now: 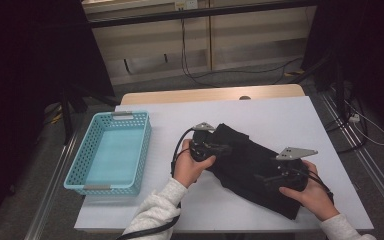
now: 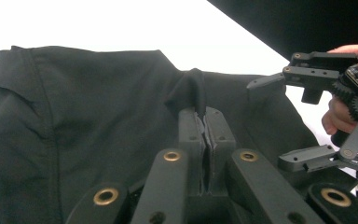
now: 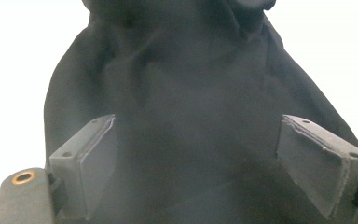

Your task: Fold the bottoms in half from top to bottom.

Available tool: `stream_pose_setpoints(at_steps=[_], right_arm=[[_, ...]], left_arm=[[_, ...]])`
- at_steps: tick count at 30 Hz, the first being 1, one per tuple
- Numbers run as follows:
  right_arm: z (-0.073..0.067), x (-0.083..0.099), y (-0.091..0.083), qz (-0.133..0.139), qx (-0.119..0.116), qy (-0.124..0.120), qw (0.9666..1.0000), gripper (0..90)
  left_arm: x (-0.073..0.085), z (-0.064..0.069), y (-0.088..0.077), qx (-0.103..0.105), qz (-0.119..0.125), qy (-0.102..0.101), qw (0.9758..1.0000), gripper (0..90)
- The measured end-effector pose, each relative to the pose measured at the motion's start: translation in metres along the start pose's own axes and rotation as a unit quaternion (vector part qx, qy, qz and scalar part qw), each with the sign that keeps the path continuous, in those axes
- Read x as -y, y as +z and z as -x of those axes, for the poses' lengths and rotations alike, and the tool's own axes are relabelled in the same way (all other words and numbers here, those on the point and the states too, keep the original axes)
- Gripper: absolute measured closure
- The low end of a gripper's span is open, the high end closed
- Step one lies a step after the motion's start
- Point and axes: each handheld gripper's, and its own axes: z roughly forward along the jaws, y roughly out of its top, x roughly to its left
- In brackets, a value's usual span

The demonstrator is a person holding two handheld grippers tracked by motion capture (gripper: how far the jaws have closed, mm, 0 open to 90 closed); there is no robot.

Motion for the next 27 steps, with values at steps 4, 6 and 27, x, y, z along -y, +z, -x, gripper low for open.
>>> stream_pose_setpoints(at_steps=[4, 6, 27], right_arm=[[0.001, 0.000, 0.000, 0.001, 0.000, 0.002, 1.0000, 13.0], [0.001, 0.000, -0.001, 0.001, 0.000, 0.001, 1.0000, 13.0], [0.003, -0.003, 0.001, 0.006, 0.001, 0.002, 1.0000, 13.0]], left_arm=[[0.000, 0.005, 0.004, 0.000, -0.006, 0.007, 1.0000, 87.5], [0.001, 0.008, 0.006, 0.001, -0.010, 0.011, 0.9999, 87.5], [-0.002, 0.018, 0.001, 0.017, 0.001, 0.018, 0.9997, 55.7]])
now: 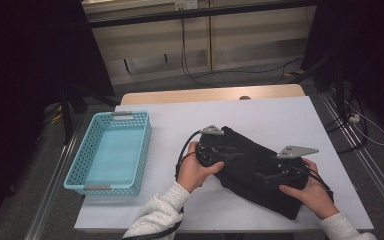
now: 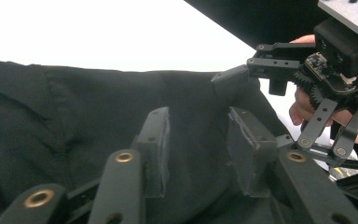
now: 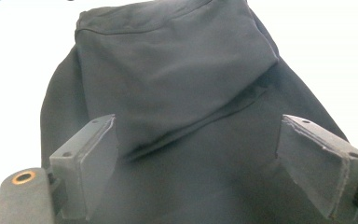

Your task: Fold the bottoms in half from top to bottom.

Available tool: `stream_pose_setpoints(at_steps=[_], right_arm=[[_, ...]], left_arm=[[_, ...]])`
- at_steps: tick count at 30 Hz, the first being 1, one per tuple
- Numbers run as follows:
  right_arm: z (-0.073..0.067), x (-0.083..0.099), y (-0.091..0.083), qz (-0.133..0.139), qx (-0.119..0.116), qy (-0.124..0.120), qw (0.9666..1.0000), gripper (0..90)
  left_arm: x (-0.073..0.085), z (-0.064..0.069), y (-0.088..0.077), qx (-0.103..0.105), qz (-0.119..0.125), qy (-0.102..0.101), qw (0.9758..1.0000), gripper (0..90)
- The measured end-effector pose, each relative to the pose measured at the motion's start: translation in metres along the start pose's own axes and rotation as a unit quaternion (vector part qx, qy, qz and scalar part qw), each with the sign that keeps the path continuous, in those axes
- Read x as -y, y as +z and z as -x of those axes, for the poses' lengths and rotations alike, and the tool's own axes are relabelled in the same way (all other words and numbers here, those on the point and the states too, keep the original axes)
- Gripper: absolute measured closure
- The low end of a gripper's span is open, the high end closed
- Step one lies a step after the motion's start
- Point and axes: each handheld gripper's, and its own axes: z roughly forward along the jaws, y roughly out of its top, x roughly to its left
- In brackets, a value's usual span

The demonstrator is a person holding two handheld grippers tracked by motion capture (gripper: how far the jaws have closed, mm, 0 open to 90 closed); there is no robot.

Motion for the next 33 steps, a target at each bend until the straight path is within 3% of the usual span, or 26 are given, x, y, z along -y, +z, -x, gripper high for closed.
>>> stream_pose_setpoints(at_steps=[2, 6, 11, 18, 26, 29, 33], right_arm=[[0.000, -0.001, 0.001, 0.001, -0.001, 0.001, 1.0000, 13.0], [0.000, -0.002, 0.003, -0.001, -0.002, -0.001, 1.0000, 13.0], [-0.001, -0.002, 0.004, -0.001, -0.004, -0.003, 1.0000, 13.0], [-0.001, -0.002, 0.003, -0.002, -0.003, -0.003, 1.0000, 13.0], [-0.001, 0.000, 0.002, -0.002, -0.002, -0.002, 1.0000, 13.0], [-0.001, 0.001, 0.001, -0.003, -0.002, -0.004, 1.0000, 13.0], [0.000, 0.002, -0.001, -0.002, 0.000, -0.001, 1.0000, 13.0]], left_arm=[[0.000, -0.003, -0.002, -0.009, 0.000, -0.005, 0.9999, 44.8], [0.001, -0.017, -0.009, -0.035, 0.013, -0.013, 0.9992, 35.2], [0.007, -0.041, -0.016, -0.079, 0.007, -0.029, 0.9964, 26.3], [0.016, -0.069, -0.021, -0.133, -0.004, -0.043, 0.9901, 23.6], [0.025, -0.086, -0.010, -0.182, -0.033, -0.019, 0.9826, 27.0], [0.029, -0.090, -0.005, -0.180, -0.036, -0.025, 0.9827, 27.9], [0.030, -0.090, -0.002, -0.187, -0.042, -0.015, 0.9814, 28.4]])
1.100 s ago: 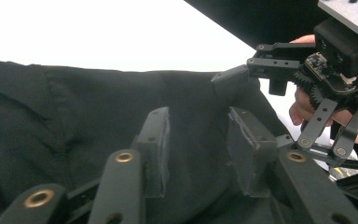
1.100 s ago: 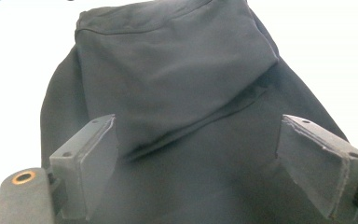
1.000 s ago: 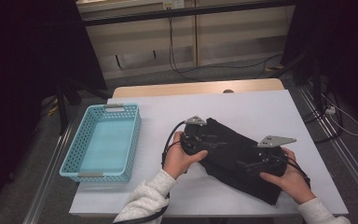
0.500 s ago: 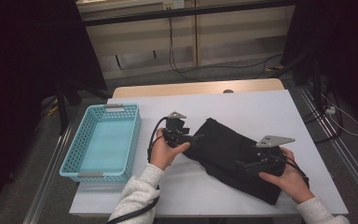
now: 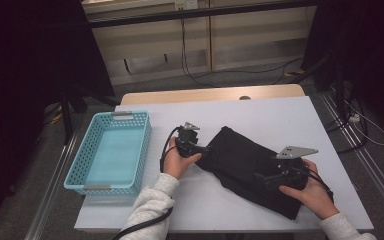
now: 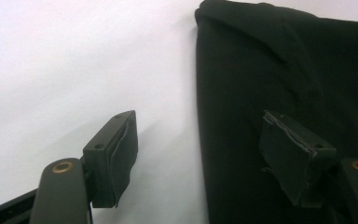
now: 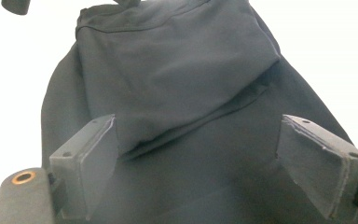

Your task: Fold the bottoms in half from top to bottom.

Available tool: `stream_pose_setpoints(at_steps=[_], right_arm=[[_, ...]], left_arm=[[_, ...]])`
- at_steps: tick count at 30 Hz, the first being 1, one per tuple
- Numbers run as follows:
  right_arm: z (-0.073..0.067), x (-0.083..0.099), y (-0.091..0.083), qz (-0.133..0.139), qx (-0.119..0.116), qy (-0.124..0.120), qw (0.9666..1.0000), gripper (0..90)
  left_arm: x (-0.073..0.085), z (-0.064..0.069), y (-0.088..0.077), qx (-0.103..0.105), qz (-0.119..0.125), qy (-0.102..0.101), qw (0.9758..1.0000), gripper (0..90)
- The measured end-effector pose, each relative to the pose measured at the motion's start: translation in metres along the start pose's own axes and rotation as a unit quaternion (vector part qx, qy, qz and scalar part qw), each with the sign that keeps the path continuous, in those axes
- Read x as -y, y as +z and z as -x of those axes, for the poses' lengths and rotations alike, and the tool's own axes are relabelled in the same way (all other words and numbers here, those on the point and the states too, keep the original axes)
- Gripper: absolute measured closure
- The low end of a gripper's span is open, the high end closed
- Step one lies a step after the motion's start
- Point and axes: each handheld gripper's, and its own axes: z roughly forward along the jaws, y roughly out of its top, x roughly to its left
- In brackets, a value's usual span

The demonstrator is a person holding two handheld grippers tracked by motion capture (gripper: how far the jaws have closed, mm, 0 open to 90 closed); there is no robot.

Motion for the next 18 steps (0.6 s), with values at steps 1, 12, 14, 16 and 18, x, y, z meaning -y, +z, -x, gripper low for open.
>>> stream_pose_setpoints(at_steps=[1, 12, 14, 16, 18], right_arm=[[0.000, 0.000, 0.000, 0.000, 0.000, 0.000, 1.0000, 13.0], [0.000, 0.001, -0.001, 0.000, 0.000, -0.002, 1.0000, 13.0], [0.000, 0.001, -0.001, 0.000, 0.001, -0.002, 1.0000, 13.0], [0.000, 0.000, -0.001, 0.001, 0.002, -0.001, 1.0000, 13.0], [0.000, 0.000, -0.001, 0.001, 0.003, -0.002, 1.0000, 12.9]], left_arm=[[0.000, 0.001, 0.001, -0.003, -0.007, 0.010, 0.9999, 28.6], [0.002, 0.016, 0.004, -0.015, -0.034, 0.017, 0.9992, 39.5], [0.001, 0.017, 0.004, -0.011, -0.039, 0.010, 0.9991, 46.2], [0.000, 0.017, 0.003, -0.007, -0.044, 0.004, 0.9990, 51.0], [-0.001, 0.017, 0.002, -0.004, -0.048, -0.005, 0.9988, 54.8]])
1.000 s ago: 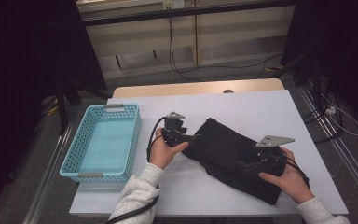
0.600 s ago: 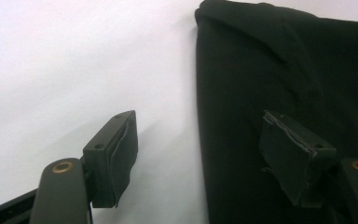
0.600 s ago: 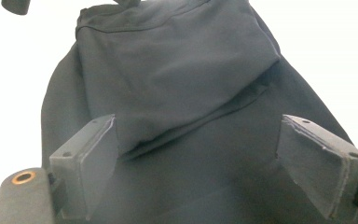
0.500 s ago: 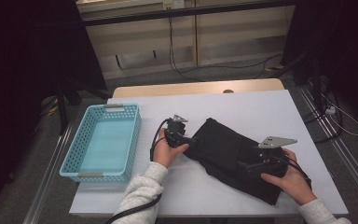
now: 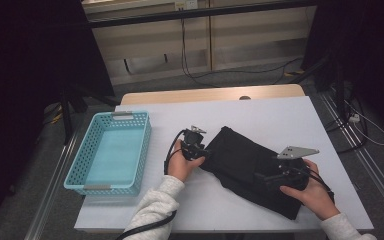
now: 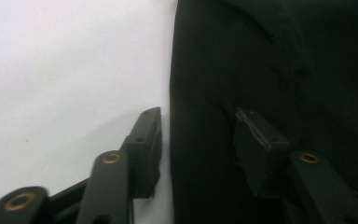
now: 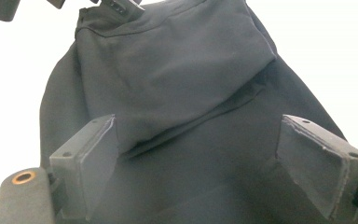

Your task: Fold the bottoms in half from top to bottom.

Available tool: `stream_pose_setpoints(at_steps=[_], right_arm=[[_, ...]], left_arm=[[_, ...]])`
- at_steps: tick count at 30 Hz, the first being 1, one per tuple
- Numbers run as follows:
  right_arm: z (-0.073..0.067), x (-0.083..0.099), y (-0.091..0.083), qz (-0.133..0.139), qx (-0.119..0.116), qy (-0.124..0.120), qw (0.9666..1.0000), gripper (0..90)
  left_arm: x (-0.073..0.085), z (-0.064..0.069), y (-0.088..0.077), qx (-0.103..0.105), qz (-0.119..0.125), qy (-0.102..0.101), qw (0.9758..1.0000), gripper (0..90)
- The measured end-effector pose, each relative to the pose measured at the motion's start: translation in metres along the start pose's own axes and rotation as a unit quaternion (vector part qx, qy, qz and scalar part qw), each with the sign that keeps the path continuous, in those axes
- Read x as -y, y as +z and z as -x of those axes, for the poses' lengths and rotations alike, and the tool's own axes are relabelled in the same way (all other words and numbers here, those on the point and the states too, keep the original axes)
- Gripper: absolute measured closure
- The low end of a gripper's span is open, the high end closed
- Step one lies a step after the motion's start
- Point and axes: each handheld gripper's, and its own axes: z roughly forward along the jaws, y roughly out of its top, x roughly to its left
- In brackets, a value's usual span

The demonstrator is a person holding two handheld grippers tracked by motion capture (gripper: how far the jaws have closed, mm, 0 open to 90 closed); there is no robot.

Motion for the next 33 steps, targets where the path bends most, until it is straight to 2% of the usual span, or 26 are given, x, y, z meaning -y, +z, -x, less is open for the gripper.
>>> stream_pose_setpoints(at_steps=[2, 4, 10, 13, 15, 18, 20, 23, 28, 33], right_arm=[[0.000, 0.000, -0.001, 0.001, 0.000, 0.001, 1.0000, 13.0], [0.001, 0.000, -0.001, 0.001, 0.001, 0.001, 1.0000, 12.9], [0.001, 0.000, -0.001, 0.001, 0.001, 0.001, 1.0000, 13.0], [0.001, 0.000, -0.001, 0.002, 0.000, 0.002, 1.0000, 13.0], [0.002, 0.001, -0.001, 0.002, 0.000, 0.003, 1.0000, 12.9], [0.002, 0.000, -0.002, 0.003, 0.002, 0.002, 1.0000, 13.0], [0.003, 0.000, -0.003, 0.004, 0.002, 0.002, 1.0000, 13.0], [0.003, 0.000, -0.003, 0.004, 0.003, 0.002, 1.0000, 12.9], [0.004, 0.000, -0.004, 0.008, 0.004, 0.004, 1.0000, 13.0], [0.003, 0.000, -0.004, 0.009, 0.004, 0.003, 0.9999, 12.9]], left_arm=[[-0.001, 0.000, 0.000, 0.011, -0.004, -0.015, 0.9998, 62.5], [-0.001, -0.002, 0.001, 0.047, -0.011, -0.036, 0.9982, 78.4], [-0.004, 0.000, 0.000, 0.045, -0.019, -0.036, 0.9982, 80.1], [-0.005, -0.002, -0.004, 0.047, -0.020, -0.045, 0.9977, 81.4], [-0.007, -0.007, -0.008, 0.056, -0.022, -0.061, 0.9963, 82.7], [-0.009, -0.011, -0.013, 0.064, -0.020, -0.075, 0.9950, 83.7], [-0.011, -0.013, -0.015, 0.063, -0.019, -0.072, 0.9952, 84.0], [-0.013, -0.017, -0.018, 0.064, -0.020, -0.080, 0.9946, 84.1], [-0.018, -0.027, -0.028, 0.051, -0.015, -0.086, 0.9949, 84.2], [-0.017, -0.038, -0.036, 0.036, -0.011, -0.094, 0.9949, 84.2]])
